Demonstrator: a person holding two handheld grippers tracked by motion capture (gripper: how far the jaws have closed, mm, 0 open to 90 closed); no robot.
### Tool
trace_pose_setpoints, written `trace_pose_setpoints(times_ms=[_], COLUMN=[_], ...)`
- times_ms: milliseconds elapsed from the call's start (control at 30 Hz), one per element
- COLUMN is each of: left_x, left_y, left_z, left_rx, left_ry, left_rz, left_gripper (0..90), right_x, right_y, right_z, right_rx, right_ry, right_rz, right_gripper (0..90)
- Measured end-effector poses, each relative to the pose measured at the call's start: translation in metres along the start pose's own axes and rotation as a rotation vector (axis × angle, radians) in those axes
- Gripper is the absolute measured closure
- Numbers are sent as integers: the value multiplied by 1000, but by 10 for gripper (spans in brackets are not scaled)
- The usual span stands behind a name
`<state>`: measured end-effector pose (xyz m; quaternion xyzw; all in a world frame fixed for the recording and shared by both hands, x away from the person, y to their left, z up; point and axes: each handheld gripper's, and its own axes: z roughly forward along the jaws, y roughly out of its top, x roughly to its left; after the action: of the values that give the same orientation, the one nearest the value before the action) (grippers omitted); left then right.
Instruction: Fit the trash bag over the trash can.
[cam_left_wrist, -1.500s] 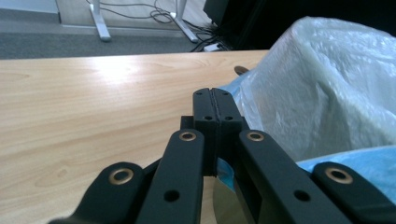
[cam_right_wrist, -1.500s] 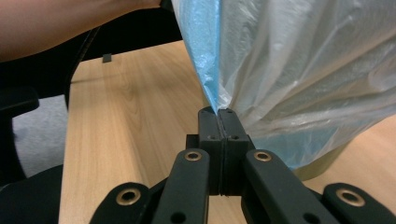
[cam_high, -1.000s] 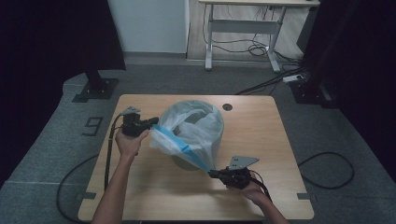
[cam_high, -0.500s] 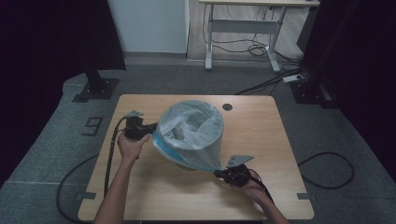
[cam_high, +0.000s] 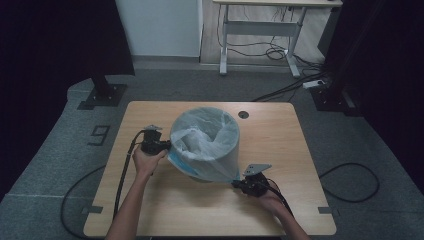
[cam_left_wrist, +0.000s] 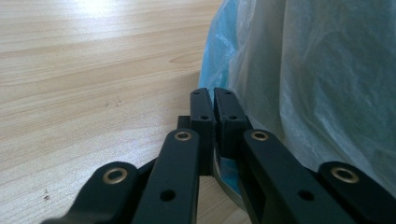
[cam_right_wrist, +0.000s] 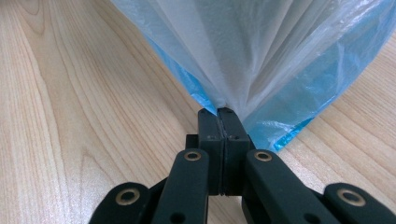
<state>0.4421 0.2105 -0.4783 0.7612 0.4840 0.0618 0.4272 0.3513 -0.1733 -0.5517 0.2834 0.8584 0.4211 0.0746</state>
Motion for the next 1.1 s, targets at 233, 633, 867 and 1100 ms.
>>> trace_pose_setpoints(times_ms=[233,633,867,1100], left_x=[2,1,-1,2], left_y=[0,-3,1,17], left_z=[-12,-59,-73,-72], left_rx=[-57,-172,-233,-247], left_ry=[-1,21,-30,3], left_rz=[0,36,53,-1], left_gripper=[769,264,143,142], right_x=[0,5,-1,3], right_y=[1,-3,-6,-1], right_z=[1,-37,-48,-45], right_rx=[-24,-217,-271,-271], right_ry=[-22,-63,-61,-54], right_rz=[4,30,69,56], right_gripper=[832,372,367,379])
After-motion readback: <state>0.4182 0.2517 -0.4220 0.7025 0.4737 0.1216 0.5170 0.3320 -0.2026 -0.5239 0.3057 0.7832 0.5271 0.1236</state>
